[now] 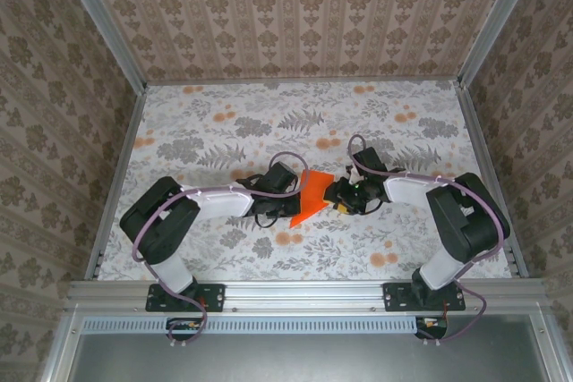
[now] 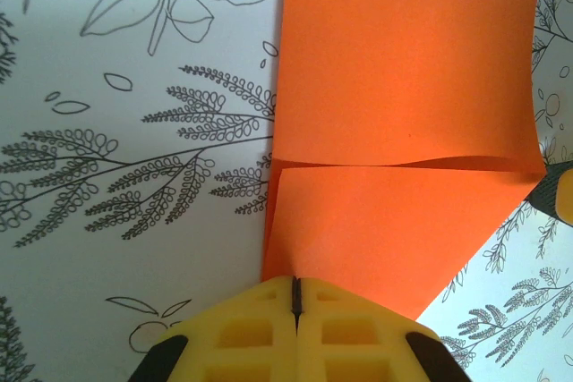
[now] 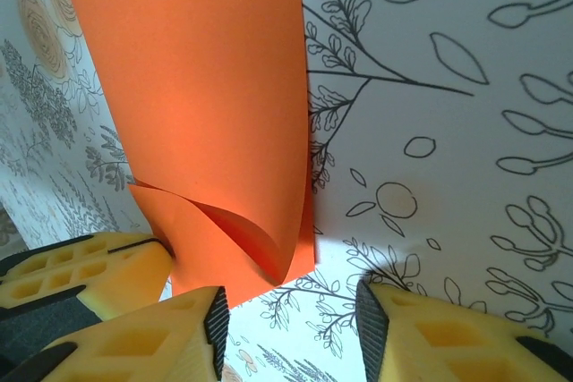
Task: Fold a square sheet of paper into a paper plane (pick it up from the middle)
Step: Fourth fold the wing at the center of the table.
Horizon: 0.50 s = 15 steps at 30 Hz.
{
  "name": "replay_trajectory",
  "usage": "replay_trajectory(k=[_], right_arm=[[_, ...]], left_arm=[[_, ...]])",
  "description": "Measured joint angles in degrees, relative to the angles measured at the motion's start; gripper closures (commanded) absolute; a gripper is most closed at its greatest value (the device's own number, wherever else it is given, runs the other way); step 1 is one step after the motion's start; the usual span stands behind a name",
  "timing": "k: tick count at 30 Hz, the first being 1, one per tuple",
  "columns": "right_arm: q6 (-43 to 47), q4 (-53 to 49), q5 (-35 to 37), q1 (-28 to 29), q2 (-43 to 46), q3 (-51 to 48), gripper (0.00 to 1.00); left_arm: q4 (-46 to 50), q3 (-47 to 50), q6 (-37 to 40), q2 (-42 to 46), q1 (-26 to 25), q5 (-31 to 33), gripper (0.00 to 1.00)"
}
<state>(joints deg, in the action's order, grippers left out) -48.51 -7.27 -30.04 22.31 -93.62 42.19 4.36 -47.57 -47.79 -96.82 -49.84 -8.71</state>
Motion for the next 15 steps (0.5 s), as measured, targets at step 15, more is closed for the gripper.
replay_trajectory(k=[15], right_arm=[[-1.4, 4.2, -2.0, -0.1, -2.6, 0.3, 0.75]], left_arm=[[0.3, -0.1, 0.0, 0.0, 0.0, 0.0, 0.98]])
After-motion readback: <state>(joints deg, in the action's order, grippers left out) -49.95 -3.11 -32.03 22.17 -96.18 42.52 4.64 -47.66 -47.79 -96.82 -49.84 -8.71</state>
